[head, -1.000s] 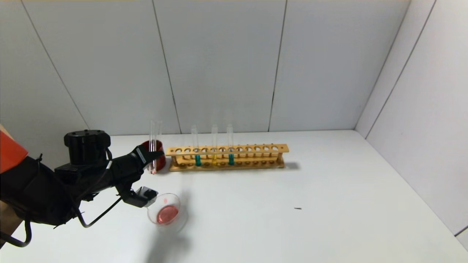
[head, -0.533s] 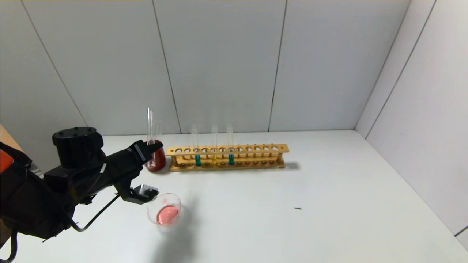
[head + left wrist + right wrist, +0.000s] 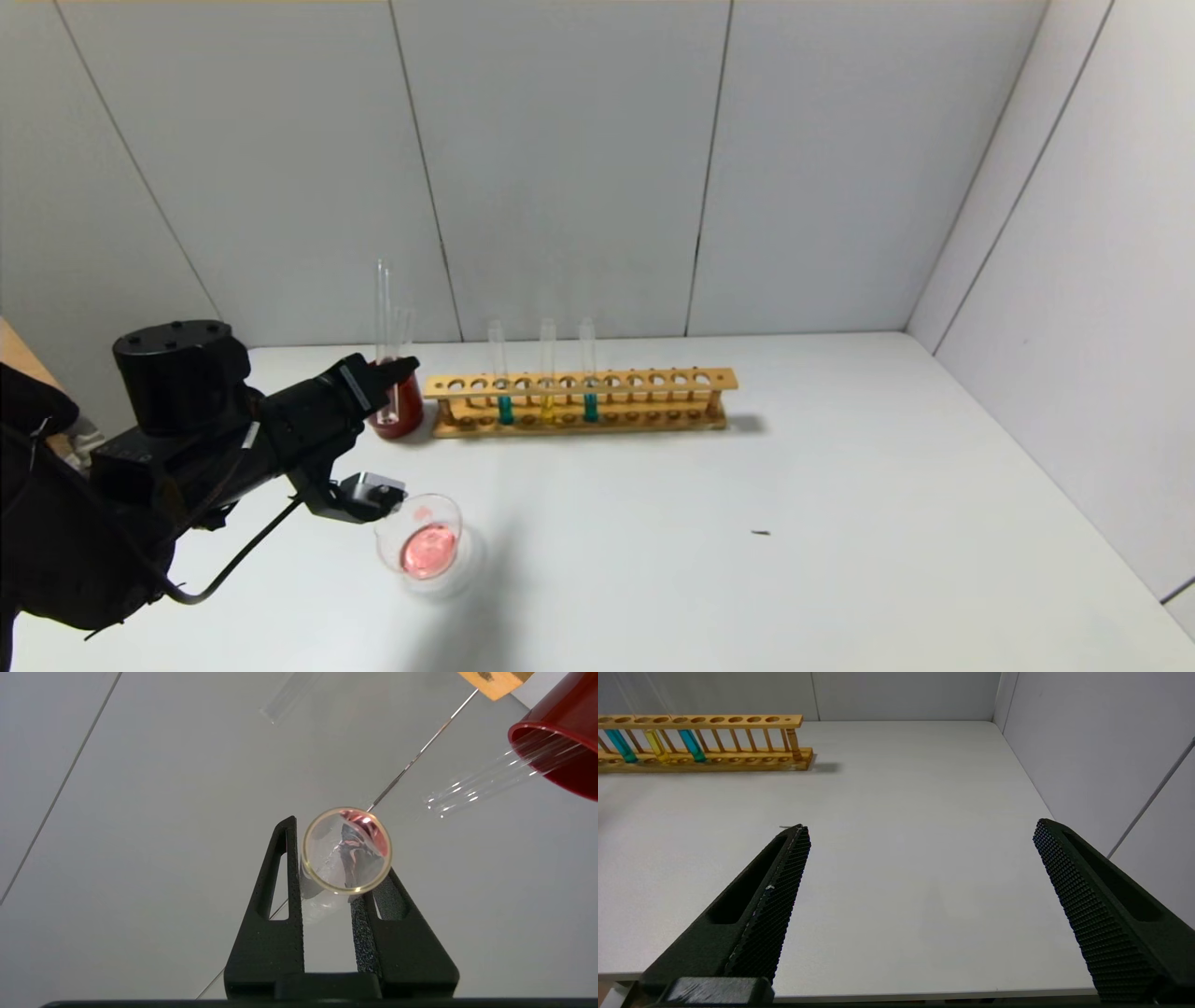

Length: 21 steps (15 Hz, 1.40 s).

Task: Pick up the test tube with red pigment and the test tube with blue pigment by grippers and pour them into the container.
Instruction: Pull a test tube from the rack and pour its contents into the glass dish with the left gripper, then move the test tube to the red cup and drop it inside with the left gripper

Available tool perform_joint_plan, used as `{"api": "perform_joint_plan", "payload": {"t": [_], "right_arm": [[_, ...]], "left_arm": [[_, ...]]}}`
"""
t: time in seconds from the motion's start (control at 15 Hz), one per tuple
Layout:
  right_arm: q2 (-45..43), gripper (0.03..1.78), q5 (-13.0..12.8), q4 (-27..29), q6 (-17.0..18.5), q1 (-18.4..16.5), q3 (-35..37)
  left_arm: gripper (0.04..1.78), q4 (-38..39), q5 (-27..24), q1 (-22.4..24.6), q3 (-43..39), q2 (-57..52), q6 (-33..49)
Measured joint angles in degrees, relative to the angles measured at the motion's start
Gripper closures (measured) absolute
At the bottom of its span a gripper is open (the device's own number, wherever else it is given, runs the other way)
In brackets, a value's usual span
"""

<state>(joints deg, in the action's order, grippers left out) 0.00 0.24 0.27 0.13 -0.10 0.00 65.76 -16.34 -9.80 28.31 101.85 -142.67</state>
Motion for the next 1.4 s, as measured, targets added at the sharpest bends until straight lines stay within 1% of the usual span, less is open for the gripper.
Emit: {"api": "perform_joint_plan", "payload": {"t": [0.13, 0.33, 0.47, 0.53, 0.67, 0.73, 0.93, 1.07, 1.2, 1.27, 1.4], "right_arm": [[0.0, 0.06, 0.0, 0.0, 0.0, 0.0, 0.0], [0.0, 0.06, 0.0, 0.0, 0.0, 0.0, 0.0], [0.0, 0.06, 0.0, 0.0, 0.0, 0.0, 0.0], [0.0, 0.06, 0.0, 0.0, 0.0, 0.0, 0.0], [0.0, 0.06, 0.0, 0.0, 0.0, 0.0, 0.0], [0.0, 0.06, 0.0, 0.0, 0.0, 0.0, 0.0], [0.0, 0.06, 0.0, 0.0, 0.0, 0.0, 0.0], [0.0, 0.06, 0.0, 0.0, 0.0, 0.0, 0.0], [0.0, 0.06, 0.0, 0.0, 0.0, 0.0, 0.0], [0.0, 0.06, 0.0, 0.0, 0.0, 0.0, 0.0], [0.0, 0.06, 0.0, 0.0, 0.0, 0.0, 0.0]], "left_arm": [[1.49, 0.0, 0.1, 0.0, -0.1, -0.8, -1.9], [1.49, -0.1, 0.4, 0.0, -0.2, -1.3, -1.7], [1.49, 0.0, 1.2, 0.2, -0.2, -1.7, 1.7], [1.49, 0.1, 2.2, 0.2, -0.2, -2.1, 4.8], [1.49, -0.2, 6.1, 0.2, 0.1, -3.4, 15.2], [1.49, -0.9, 9.1, 0.2, 0.8, -4.2, 20.7], [1.49, -8.4, 18.2, 0.2, 6.8, -7.3, 41.1], [1.49, -16.4, 24.2, 0.2, 14.6, -9.4, 54.3], [1.49, -25.8, 28.8, 0.3, 24.0, -11.0, 67.6], [1.49, -30.8, 30.3, 0.5, 28.5, -11.6, 74.4], [1.49, -42.1, 31.5, 0.7, 36.1, -12.4, 89.3]]}}
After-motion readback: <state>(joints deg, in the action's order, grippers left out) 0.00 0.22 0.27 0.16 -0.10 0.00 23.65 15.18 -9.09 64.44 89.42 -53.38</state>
